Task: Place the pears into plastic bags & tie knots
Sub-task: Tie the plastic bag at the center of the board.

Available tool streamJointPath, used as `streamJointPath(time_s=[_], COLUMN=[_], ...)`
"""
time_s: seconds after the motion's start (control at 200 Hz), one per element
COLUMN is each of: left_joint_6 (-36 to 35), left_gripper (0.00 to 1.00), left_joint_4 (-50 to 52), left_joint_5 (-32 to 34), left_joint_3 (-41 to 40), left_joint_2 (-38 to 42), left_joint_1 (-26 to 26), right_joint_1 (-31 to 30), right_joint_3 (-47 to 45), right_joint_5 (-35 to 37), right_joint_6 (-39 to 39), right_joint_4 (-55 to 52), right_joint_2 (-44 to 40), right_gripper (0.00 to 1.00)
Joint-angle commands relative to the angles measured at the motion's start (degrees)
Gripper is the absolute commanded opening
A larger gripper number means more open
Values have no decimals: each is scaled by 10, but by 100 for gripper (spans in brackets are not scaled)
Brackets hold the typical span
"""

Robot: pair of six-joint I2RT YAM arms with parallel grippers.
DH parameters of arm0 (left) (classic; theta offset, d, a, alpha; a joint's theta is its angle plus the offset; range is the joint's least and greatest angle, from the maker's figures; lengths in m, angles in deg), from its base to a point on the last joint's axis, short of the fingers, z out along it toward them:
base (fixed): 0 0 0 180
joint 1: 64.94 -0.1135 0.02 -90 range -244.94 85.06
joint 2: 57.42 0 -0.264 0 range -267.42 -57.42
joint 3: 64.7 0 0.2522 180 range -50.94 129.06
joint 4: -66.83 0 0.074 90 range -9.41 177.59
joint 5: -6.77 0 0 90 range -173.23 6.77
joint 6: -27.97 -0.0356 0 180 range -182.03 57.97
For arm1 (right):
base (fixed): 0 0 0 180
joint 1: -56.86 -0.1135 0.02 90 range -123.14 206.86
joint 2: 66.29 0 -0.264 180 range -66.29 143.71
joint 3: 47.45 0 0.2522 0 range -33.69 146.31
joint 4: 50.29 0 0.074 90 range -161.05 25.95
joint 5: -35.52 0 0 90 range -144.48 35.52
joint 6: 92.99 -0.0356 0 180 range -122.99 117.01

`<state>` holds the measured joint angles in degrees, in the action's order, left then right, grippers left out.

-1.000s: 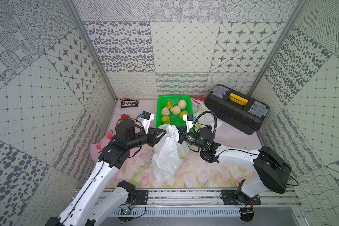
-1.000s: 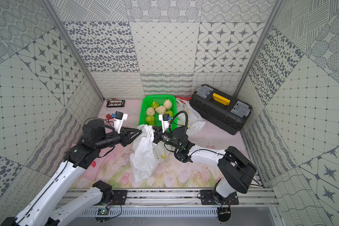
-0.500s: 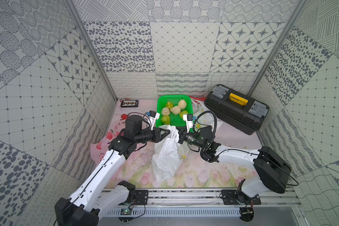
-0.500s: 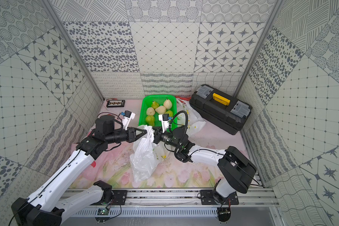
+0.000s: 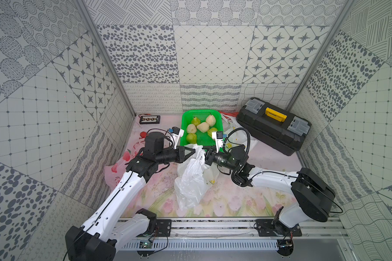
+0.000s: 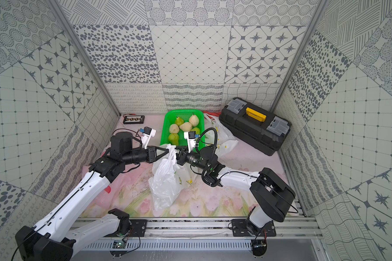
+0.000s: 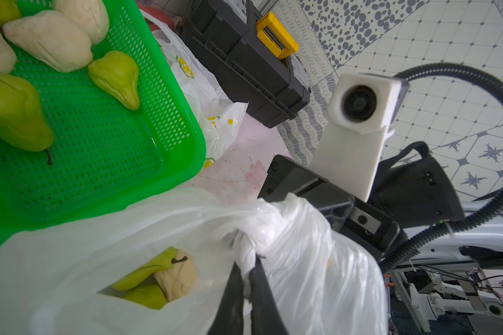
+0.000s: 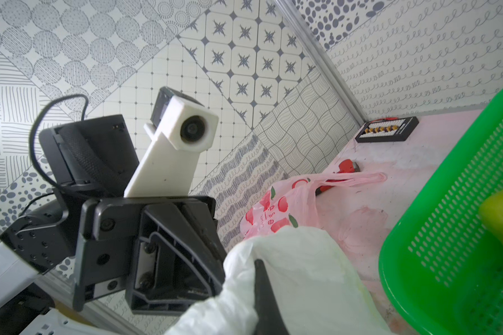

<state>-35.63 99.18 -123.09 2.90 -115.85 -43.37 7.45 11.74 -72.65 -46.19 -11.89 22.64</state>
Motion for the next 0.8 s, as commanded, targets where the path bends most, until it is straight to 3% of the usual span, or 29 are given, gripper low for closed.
streamJointPath(time_s=[0.0,0.13,0.195,0.39,0.55,0.635,0.795], left_joint_6=[-22,-22,-16,25,61,70,69], left_gripper=[0,0,0,0,0,0,0], left_joint_4=[-16,-7,-11,-13,-37,-46,-43], left_joint_5=[-21,-12,-10,10,24,17,11], left_joint_3=[6,5,2,-8,-21,-20,-15], left_joint_2=[4,7,11,7,7,2,-2], left_joint_1=[-7,-17,-26,-58,-65,-65,-65], right_joint_1=[-8,-4,-1,-6,-37,-48,-79], right_joint_3=[4,-3,-4,-29,-1,28,148], right_joint_5=[0,20,42,139,174,165,152], right_joint_6=[-18,-29,-32,-83,-77,-76,-26], right_joint_4=[32,-26,-109,-355,-518,-554,-643], right_joint_2=[3,-23,-48,-186,-276,-282,-213], right_gripper=[1,24,33,36,43,47,51])
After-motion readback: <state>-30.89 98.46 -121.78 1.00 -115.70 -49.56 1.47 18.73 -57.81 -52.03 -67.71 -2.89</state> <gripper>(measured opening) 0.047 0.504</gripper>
